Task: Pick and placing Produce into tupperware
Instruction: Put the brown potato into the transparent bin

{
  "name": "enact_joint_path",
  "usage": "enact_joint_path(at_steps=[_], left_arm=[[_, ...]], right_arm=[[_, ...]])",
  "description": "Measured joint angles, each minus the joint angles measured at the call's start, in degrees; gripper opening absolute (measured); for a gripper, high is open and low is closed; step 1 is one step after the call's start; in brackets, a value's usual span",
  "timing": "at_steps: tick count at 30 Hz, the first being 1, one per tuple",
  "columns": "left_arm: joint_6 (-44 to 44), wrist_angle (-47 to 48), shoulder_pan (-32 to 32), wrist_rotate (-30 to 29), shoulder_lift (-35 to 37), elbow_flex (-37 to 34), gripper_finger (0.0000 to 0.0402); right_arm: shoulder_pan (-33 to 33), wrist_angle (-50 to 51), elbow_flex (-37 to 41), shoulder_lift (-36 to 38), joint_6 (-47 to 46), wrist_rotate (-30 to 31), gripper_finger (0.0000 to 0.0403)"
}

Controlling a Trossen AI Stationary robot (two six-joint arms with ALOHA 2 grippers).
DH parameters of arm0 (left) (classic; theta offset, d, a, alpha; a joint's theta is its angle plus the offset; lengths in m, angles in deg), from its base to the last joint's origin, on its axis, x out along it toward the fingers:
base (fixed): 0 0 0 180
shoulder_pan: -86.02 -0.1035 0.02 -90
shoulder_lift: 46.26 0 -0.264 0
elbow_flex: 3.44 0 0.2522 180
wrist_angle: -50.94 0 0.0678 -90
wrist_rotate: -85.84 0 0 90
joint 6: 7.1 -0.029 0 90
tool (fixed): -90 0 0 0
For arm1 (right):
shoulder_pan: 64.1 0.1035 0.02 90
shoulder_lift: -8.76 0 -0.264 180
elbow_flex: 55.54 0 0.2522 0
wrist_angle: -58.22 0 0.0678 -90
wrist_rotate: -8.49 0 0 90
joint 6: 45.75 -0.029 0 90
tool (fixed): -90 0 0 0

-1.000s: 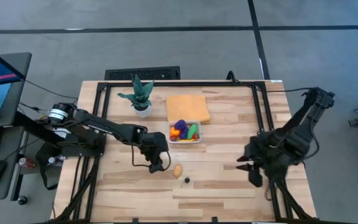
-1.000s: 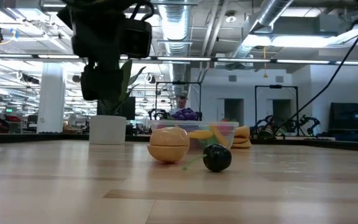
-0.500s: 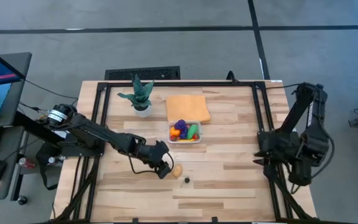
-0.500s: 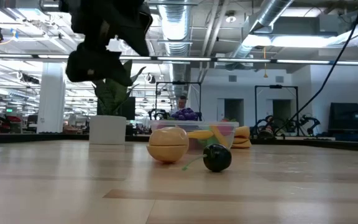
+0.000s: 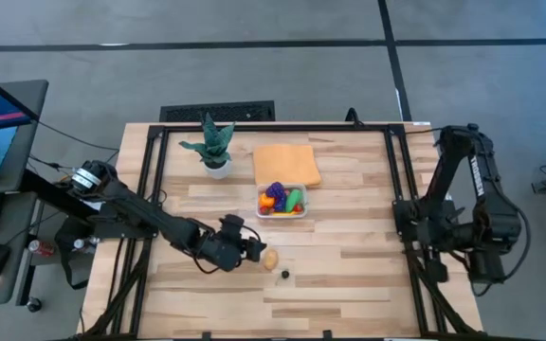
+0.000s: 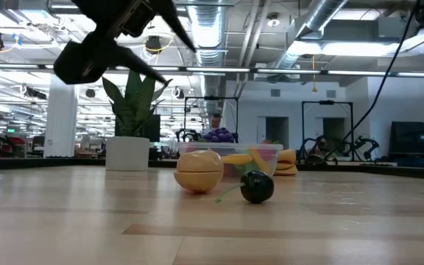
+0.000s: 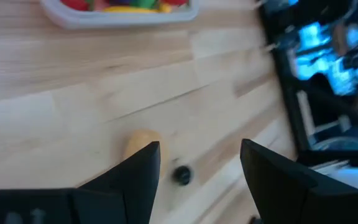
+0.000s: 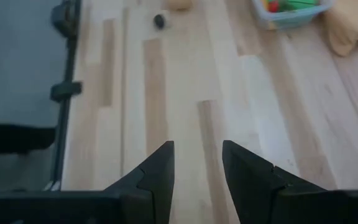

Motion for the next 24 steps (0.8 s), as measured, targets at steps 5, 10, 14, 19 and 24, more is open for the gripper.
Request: enact_joint_path(at_steps=[5, 10, 14, 19, 24], left_arm=[[0.9, -4.6, 1.0, -3.1, 0.0, 0.0, 0.0213], [-1.6, -6.1, 1.4, -3.6, 0.0, 1.9, 0.0212], [-4.9, -3.8, 1.5, -3.6, 0.0, 4.7, 0.0212], [-6.1, 1.3, 1.7, -3.9, 0.0, 8.1, 0.0212], [-5.3, 2.1, 3.0, -4.3, 0.0, 8.7, 0.0212]], right_arm=[[5.7, 1.0, 0.0, 0.0, -3.1, 0.0, 0.0129], [9.9, 1.1, 0.0, 0.0, -8.3, 0.8, 0.0129], [11.5, 1.3, 0.0, 0.0, -10.9, 0.9, 0.0129], [11.9, 2.0, 0.0, 0.0, -11.9, 0.9, 0.0129], [11.8, 3.3, 0.0, 0.0, -11.9, 1.0, 0.0129]])
